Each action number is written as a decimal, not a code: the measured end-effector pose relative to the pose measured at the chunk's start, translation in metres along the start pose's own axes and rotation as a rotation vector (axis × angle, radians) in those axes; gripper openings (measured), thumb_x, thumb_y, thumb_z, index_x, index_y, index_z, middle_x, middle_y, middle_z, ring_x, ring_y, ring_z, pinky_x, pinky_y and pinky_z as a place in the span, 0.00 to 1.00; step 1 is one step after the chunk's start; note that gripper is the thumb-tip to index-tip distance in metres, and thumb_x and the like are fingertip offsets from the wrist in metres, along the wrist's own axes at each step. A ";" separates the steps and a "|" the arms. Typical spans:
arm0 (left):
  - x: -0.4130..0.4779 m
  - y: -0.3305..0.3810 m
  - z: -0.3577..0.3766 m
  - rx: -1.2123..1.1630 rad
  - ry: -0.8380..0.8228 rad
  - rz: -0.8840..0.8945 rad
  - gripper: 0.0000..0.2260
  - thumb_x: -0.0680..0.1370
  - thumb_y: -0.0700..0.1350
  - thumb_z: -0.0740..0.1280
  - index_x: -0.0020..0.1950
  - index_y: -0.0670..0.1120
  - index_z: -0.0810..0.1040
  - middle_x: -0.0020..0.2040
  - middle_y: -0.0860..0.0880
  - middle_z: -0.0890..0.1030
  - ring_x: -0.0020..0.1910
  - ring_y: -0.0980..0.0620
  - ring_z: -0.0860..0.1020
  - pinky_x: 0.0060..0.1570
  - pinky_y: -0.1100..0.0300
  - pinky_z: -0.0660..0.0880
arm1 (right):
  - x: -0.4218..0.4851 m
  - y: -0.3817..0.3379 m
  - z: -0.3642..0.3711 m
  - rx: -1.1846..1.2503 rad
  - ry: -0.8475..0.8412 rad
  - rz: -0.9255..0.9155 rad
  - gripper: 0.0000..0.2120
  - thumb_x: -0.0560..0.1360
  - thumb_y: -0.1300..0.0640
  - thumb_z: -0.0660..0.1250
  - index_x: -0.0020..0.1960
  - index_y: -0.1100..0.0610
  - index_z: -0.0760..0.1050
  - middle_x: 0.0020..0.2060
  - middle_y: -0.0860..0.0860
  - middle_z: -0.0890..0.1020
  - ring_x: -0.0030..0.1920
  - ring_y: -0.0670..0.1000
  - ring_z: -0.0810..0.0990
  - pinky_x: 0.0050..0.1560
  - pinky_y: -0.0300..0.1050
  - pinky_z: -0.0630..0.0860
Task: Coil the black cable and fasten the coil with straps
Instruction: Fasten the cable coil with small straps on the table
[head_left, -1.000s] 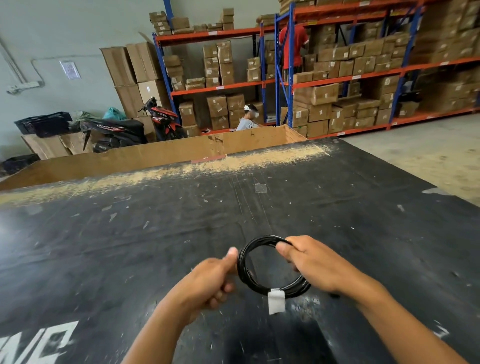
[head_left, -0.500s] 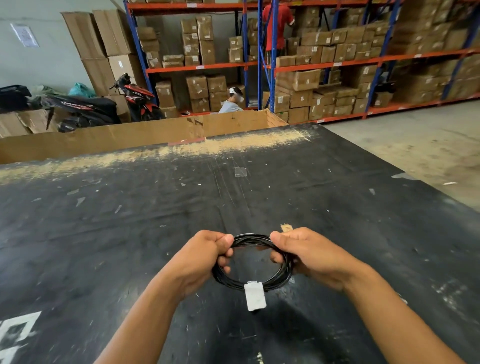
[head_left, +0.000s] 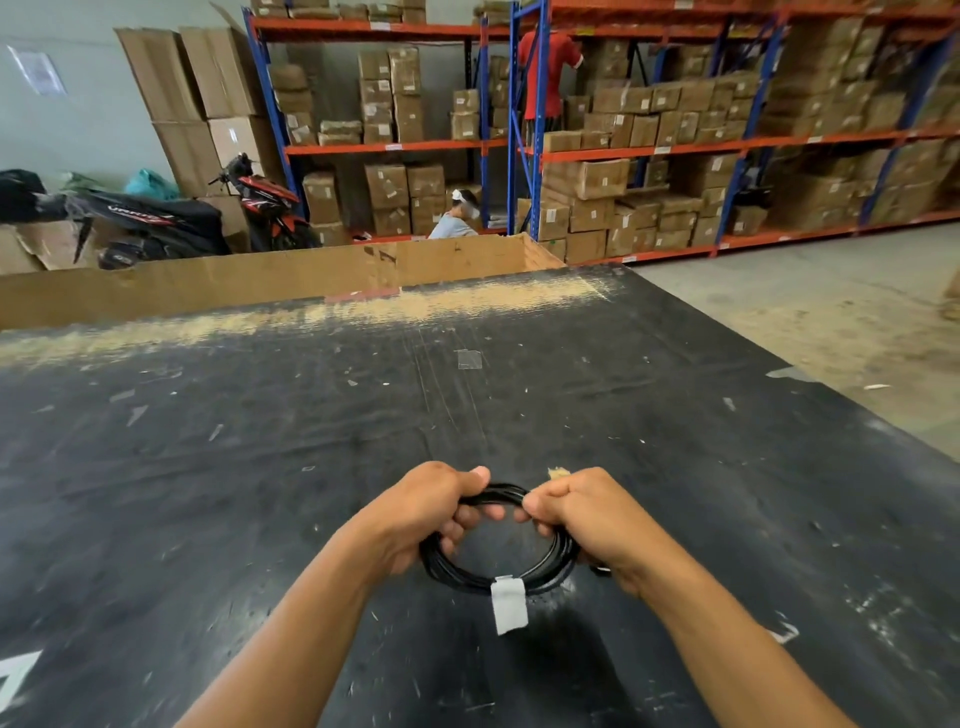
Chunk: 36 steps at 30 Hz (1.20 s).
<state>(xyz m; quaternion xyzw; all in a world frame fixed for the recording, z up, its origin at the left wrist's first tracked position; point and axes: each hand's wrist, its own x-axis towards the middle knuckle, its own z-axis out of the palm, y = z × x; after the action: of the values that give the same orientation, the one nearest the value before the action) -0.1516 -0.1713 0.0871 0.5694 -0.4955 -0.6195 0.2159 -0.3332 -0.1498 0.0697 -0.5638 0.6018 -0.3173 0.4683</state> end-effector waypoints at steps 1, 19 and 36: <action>0.002 0.001 0.001 -0.021 0.040 0.012 0.20 0.83 0.52 0.58 0.43 0.40 0.82 0.25 0.54 0.64 0.21 0.58 0.59 0.19 0.66 0.60 | 0.000 -0.001 0.000 0.025 0.020 0.004 0.11 0.75 0.57 0.66 0.38 0.56 0.85 0.26 0.46 0.77 0.26 0.45 0.69 0.26 0.38 0.62; 0.009 -0.025 0.014 0.185 0.227 0.305 0.18 0.82 0.51 0.62 0.34 0.48 0.81 0.26 0.55 0.70 0.23 0.57 0.63 0.26 0.62 0.61 | -0.009 0.016 -0.004 -0.016 0.013 -0.143 0.12 0.78 0.54 0.65 0.43 0.60 0.82 0.28 0.47 0.74 0.27 0.44 0.66 0.29 0.38 0.63; -0.001 -0.026 0.023 0.306 0.303 0.443 0.17 0.83 0.53 0.58 0.37 0.50 0.76 0.26 0.56 0.68 0.24 0.58 0.65 0.30 0.59 0.63 | -0.016 0.018 0.014 -0.302 0.280 -0.285 0.14 0.80 0.49 0.59 0.37 0.50 0.74 0.25 0.47 0.76 0.29 0.43 0.73 0.34 0.41 0.69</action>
<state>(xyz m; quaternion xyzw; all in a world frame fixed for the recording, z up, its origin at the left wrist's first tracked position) -0.1644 -0.1514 0.0625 0.5592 -0.6574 -0.3835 0.3288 -0.3283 -0.1287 0.0514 -0.6571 0.6158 -0.3616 0.2413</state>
